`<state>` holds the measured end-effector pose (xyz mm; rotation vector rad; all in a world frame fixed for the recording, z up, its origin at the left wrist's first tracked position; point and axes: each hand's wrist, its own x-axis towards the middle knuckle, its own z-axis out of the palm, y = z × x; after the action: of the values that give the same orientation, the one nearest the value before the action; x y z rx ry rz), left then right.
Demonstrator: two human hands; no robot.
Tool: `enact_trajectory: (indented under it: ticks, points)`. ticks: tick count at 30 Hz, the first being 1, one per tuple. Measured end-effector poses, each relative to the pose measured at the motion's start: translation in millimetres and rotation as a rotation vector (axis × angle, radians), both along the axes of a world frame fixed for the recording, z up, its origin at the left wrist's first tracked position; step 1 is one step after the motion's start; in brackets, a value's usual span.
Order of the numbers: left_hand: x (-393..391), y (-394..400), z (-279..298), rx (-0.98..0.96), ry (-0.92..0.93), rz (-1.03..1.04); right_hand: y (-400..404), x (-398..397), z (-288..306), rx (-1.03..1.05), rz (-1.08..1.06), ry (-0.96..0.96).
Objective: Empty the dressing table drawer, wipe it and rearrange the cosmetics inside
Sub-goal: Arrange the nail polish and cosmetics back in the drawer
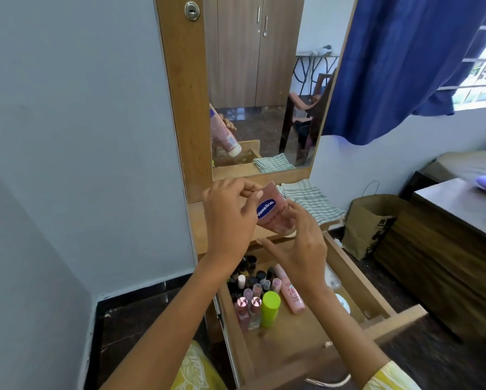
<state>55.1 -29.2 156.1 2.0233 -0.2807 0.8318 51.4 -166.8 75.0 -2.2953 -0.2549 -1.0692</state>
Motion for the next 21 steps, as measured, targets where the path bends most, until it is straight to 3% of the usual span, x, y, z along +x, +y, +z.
enact_trajectory:
  ticks: [4, 7, 9, 12, 17, 21]
  points:
    - [-19, -11, -11, -0.231, 0.177, -0.100, -19, -5, -3, -0.024, 0.015, -0.060]
    - [-23, -11, -23, -0.214, 0.206, -0.102, -38, -13, 0, -0.154, 0.066, 0.006]
    - [-19, -3, -34, -0.101, 0.181, -0.102, -57, -17, 8, -0.226, 0.154, 0.144]
    - [-6, 20, -59, 0.239, 0.216, -0.030, -90, -20, 23, -0.181, 0.302, 0.497]
    - [8, 42, -96, 0.734, 0.534, -0.018, -116, -22, 30, -0.258, 0.501, 1.024]
    - [11, 40, -112, 0.916, 0.626, -0.029, -113, -18, 16, -0.360, 0.606, 1.240]
